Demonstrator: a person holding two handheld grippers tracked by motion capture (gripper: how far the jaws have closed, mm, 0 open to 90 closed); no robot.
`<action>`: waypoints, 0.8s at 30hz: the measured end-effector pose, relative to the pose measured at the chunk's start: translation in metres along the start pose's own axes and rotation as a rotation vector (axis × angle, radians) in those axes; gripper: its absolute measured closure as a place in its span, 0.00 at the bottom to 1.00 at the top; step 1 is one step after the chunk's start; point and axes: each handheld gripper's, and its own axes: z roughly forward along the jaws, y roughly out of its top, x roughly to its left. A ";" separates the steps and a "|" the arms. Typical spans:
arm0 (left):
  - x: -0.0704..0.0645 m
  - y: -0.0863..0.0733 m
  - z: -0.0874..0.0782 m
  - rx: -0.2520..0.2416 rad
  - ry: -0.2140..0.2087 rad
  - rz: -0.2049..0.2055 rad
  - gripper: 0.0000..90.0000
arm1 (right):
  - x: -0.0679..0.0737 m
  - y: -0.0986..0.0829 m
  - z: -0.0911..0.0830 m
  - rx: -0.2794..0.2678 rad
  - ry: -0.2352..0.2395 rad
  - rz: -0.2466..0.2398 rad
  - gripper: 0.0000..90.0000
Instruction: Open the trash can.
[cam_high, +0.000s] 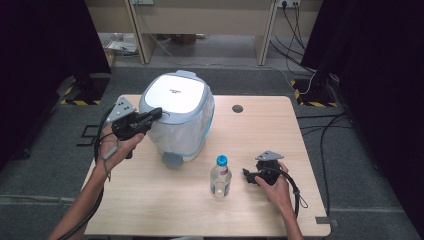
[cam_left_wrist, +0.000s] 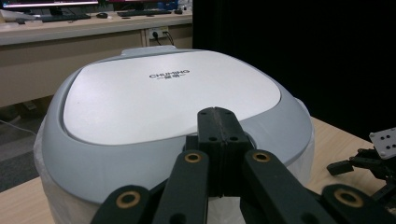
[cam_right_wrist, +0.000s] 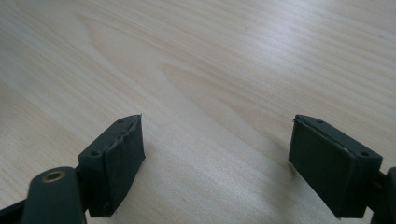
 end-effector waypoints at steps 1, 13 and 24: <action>-0.002 0.000 0.000 0.005 0.014 0.027 0.99 | 0.000 0.000 0.000 0.000 0.000 0.000 0.20; -0.009 0.011 0.003 0.081 0.056 0.077 0.99 | -0.001 0.000 0.000 -0.002 0.000 0.005 0.20; -0.009 0.020 0.009 0.107 0.071 0.098 0.94 | -0.005 -0.002 -0.001 -0.001 0.003 0.014 0.20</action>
